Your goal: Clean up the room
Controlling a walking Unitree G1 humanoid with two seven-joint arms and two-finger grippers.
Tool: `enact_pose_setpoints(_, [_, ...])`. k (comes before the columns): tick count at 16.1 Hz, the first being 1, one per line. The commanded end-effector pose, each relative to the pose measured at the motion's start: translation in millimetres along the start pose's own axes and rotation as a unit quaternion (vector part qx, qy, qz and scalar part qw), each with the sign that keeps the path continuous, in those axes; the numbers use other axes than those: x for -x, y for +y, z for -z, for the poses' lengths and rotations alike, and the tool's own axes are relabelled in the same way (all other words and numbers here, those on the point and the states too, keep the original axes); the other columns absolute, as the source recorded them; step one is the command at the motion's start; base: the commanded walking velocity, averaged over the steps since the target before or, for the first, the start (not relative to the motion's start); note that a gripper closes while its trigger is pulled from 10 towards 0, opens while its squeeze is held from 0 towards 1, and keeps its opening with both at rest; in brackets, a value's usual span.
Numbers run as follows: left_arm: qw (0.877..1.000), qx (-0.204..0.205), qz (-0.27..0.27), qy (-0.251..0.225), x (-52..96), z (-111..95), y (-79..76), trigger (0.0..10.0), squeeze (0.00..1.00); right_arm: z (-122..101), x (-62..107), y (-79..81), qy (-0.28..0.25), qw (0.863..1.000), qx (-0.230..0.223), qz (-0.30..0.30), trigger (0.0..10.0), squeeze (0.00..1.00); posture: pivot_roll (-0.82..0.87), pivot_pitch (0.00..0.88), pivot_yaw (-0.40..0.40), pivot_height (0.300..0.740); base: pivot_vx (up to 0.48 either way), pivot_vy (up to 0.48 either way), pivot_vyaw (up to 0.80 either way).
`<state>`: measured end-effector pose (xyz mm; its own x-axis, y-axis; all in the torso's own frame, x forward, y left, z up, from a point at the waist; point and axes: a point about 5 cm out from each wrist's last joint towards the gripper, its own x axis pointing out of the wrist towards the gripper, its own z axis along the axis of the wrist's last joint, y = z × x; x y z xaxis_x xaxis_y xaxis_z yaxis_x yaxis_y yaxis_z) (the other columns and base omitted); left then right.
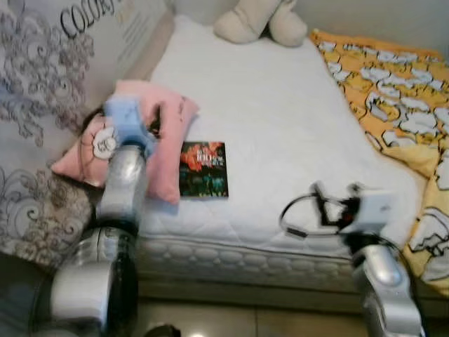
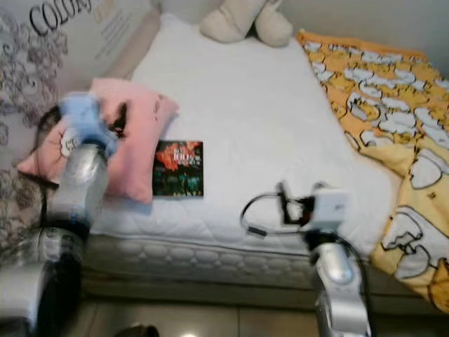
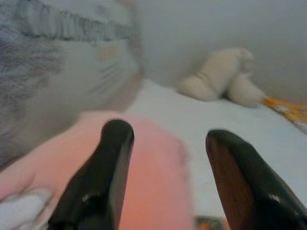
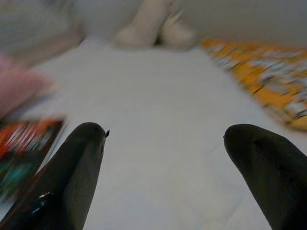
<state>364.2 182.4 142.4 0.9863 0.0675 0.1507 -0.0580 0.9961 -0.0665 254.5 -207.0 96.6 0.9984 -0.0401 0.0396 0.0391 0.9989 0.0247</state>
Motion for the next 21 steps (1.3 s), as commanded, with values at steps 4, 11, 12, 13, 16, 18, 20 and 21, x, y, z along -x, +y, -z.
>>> enact_pose_setpoints(4, [0.994, -0.076, 0.067, 0.033, 46.7, 35, -24.9, 10.0, 1.00, 8, -7.2, -5.9, -0.009, 0.996, -0.061, 0.064, 10.0, 0.12, -0.06, 0.000, -0.025, 0.740, 0.000, 0.000, 0.00])
enact_pose_setpoints(11, [0.981, -0.136, 0.129, 0.041, 67.2, 37, -51.8, 10.0, 0.00, 18, -12.4, -4.5, 0.012, 0.999, -0.034, 0.034, 10.0, 0.09, -0.07, 0.000, -0.027, 0.740, 0.000, -0.192, 0.00])
enact_pose_setpoints(12, [0.982, -0.130, 0.130, 0.041, 67.0, 36, -53.2, 10.0, 0.00, 18, -13.0, -4.6, 0.011, 0.999, -0.031, 0.033, 10.0, 0.09, -0.07, 0.000, -0.026, 0.740, 0.000, -0.431, 0.00])
enact_pose_setpoints(13, [0.983, -0.122, 0.128, 0.042, 67.8, 35, -54.9, 10.0, 0.00, 17, -15.6, -3.7, 0.008, 0.999, -0.026, 0.030, 10.0, 0.09, -0.08, 0.000, -0.024, 0.740, 0.000, -0.431, 0.00])
enact_pose_setpoints(16, [0.990, -0.075, 0.050, 0.109, 71.9, 53, -33.3, 10.0, 0.00, 12, -19.9, -1.4, 0.000, 1.000, -0.024, 0.020, 10.0, 0.09, -0.09, 0.000, -0.027, 0.740, 0.000, -0.428, 0.00])
enact_pose_setpoints(18, [0.990, -0.075, 0.033, 0.112, 75.6, 55, -20.4, 10.0, 0.00, 17, -15.0, -2.5, 0.015, 1.000, -0.024, 0.013, 10.0, 0.09, -0.08, 0.000, -0.037, 0.740, 0.000, -0.416, 0.00])
enact_pose_setpoints(20, [0.990, -0.074, 0.048, 0.114, 76.9, 56, -24.2, 10.0, 0.00, 24, -10.9, 1.9, 0.029, 1.000, -0.004, -0.010, 10.0, 0.09, -0.08, 0.000, -0.035, 0.740, 0.000, -0.416, 0.00])
enact_pose_setpoints(21, [0.990, -0.074, 0.051, 0.113, 76.3, 56, -26.0, 10.0, 0.00, 24, -11.0, 2.3, 0.030, 0.999, -0.004, -0.011, 10.0, 0.09, -0.08, 0.000, -0.033, 0.740, 0.000, -0.416, 0.00])
